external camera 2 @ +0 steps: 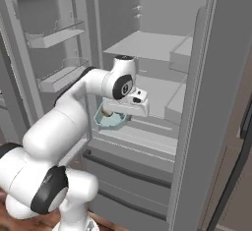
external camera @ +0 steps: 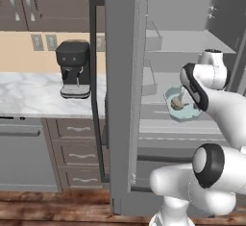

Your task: Place two dumplings into each of the tupperware containers and then place the containers in the fridge.

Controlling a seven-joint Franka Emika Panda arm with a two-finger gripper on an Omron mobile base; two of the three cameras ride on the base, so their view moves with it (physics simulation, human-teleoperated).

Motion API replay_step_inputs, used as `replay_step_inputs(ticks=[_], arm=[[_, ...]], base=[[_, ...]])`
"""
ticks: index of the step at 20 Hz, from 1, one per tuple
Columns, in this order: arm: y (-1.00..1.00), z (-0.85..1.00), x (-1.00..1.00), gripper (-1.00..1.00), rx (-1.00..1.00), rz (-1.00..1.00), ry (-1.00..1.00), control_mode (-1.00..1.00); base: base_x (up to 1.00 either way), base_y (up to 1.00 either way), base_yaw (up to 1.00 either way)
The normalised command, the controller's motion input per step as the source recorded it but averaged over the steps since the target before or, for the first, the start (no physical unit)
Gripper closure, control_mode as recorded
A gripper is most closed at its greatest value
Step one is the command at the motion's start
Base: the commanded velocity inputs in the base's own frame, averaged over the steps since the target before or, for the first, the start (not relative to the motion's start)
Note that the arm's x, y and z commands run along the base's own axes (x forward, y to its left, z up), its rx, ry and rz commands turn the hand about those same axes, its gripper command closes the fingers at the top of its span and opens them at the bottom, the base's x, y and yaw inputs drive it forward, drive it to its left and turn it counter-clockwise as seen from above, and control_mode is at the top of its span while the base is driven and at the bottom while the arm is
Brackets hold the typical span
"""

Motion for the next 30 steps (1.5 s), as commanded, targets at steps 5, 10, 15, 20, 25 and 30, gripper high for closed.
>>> replay_step_inputs(ticks=[5, 10, 15, 20, 25, 30], arm=[[0.00, -0.33, 0.91, 1.00, 0.06, -0.21, -0.20, -1.00], [-0.09, -0.05, 0.52, 1.00, 0.12, -0.10, -0.10, -1.00], [-0.14, 0.13, 0.61, 1.00, 0.07, 0.00, 0.27, -1.00], [-0.12, -0.21, 0.95, 1.00, 0.10, 0.00, 0.05, -1.00], [-0.02, -0.39, 0.56, 1.00, 0.10, 0.00, -0.11, -1.00], [0.00, -0.47, 0.56, 1.00, 0.02, 0.00, 0.00, -1.00]], base=[[0.00, 0.00, 0.00], [0.00, 0.00, 0.00], [0.00, 0.00, 0.00], [0.00, 0.00, 0.00], [0.00, 0.00, 0.00], [0.00, 0.00, 0.00]])
